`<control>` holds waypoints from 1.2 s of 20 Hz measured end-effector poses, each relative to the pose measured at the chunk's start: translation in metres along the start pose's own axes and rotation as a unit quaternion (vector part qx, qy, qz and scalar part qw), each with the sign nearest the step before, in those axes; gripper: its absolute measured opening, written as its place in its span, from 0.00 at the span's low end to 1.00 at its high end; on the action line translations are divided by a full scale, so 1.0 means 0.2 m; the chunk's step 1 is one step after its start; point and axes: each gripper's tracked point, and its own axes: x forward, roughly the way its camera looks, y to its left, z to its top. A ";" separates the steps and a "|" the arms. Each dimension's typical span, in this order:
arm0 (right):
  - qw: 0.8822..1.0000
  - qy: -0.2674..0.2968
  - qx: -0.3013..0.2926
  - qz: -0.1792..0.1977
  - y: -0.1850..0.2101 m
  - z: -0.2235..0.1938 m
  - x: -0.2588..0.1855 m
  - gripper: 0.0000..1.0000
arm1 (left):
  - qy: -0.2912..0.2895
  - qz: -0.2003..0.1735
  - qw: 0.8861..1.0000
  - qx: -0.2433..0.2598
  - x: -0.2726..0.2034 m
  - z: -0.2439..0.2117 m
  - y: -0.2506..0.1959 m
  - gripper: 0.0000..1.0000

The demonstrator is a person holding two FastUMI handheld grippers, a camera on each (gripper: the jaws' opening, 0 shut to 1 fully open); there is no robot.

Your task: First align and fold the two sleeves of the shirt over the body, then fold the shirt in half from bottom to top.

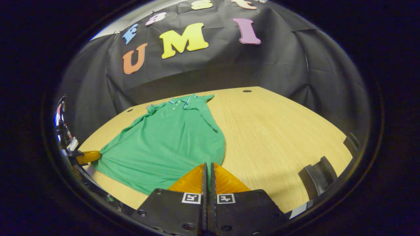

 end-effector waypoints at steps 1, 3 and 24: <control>1.000 -0.002 -0.024 -0.002 0.00 0.00 0.00 0.03 | 0.000 -0.005 1.000 0.003 0.01 0.00 -0.03 0.08; 0.999 -0.003 -0.040 0.005 0.03 0.01 0.00 0.00 | 0.000 -0.011 1.000 0.007 0.03 0.01 -0.04 0.06; 0.992 -0.114 -0.016 0.056 0.17 0.85 0.07 0.00 | -0.158 -0.026 0.987 0.004 0.15 0.85 -0.11 0.06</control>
